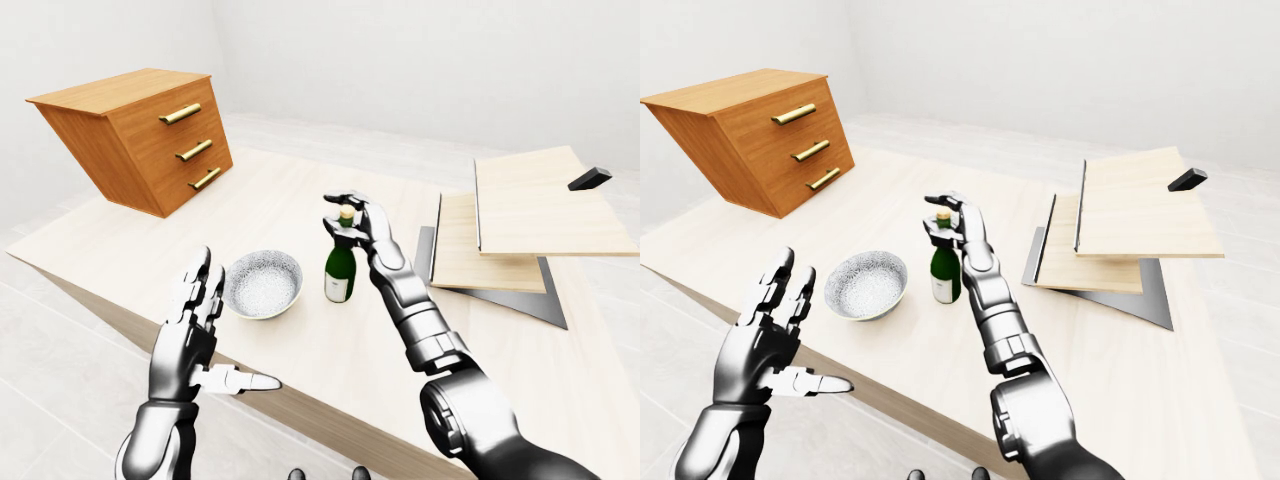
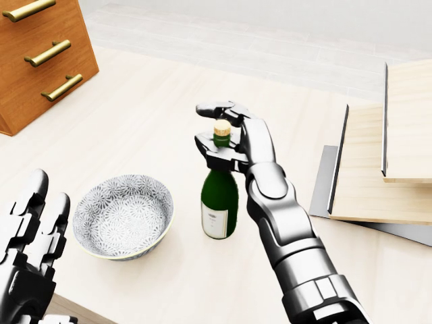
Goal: Put the wine bottle on the wine rack.
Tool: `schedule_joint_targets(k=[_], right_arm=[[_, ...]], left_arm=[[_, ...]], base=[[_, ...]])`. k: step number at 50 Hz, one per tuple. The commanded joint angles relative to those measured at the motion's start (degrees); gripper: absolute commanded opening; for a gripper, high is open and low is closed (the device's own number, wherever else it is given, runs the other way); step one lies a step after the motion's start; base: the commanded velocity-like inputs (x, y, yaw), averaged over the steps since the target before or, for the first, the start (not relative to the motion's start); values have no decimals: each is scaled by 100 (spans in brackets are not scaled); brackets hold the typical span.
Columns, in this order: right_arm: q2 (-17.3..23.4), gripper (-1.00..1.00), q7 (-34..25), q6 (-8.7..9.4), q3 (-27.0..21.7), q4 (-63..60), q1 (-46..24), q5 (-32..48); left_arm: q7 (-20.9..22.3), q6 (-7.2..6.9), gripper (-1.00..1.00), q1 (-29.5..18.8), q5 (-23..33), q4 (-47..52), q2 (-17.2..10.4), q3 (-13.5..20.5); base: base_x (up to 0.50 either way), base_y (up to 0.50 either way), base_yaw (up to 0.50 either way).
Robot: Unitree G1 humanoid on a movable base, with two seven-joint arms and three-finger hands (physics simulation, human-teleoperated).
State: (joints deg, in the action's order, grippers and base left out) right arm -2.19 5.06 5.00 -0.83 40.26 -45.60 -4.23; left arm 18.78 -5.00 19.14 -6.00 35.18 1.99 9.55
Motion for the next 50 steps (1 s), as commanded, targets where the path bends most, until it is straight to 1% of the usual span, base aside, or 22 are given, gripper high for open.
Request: schedule_joint_targets(k=[1,11,22,28,43,45,46,48,50], right_arm=[[-32,-100,-32,0,14,35,-22,-13],[-29,-100,-51,0,7,-17,46,-39],[8,-100,-74,0,21,-543,134,-87],[130,-100,-33,0,-23,-1187,105,-123],[437,-100,74,0,-188,-2143,-223,-304],[533,-100,36,0,-263,-2290,-267,-383],[545,-100,-109,0,-467,-2404,-312,-697],[692,-100,-137,0,-434,-2407,-343,-733],[814,-100,-176,0,-501,-2426,-421,-844]], left_arm=[[-7,0,100,3,-13,-9,-7,-9],[-16,0,100,-12,-14,2,-14,-20],[6,0,100,0,-38,34,-7,-13],[-12,0,100,-30,-13,19,-11,-63],[-84,0,100,-112,26,-39,-41,-159],[-80,0,100,-110,18,-55,-57,-144],[-86,0,100,-122,11,-124,-60,-114],[-80,0,100,-99,30,-169,-53,-137],[-87,0,100,-97,12,-144,-52,-146]], base=[[0,0,0],[0,0,0],[0,0,0],[0,0,0],[0,0,0],[0,0,0],[0,0,0],[0,0,0],[0,0,0]])
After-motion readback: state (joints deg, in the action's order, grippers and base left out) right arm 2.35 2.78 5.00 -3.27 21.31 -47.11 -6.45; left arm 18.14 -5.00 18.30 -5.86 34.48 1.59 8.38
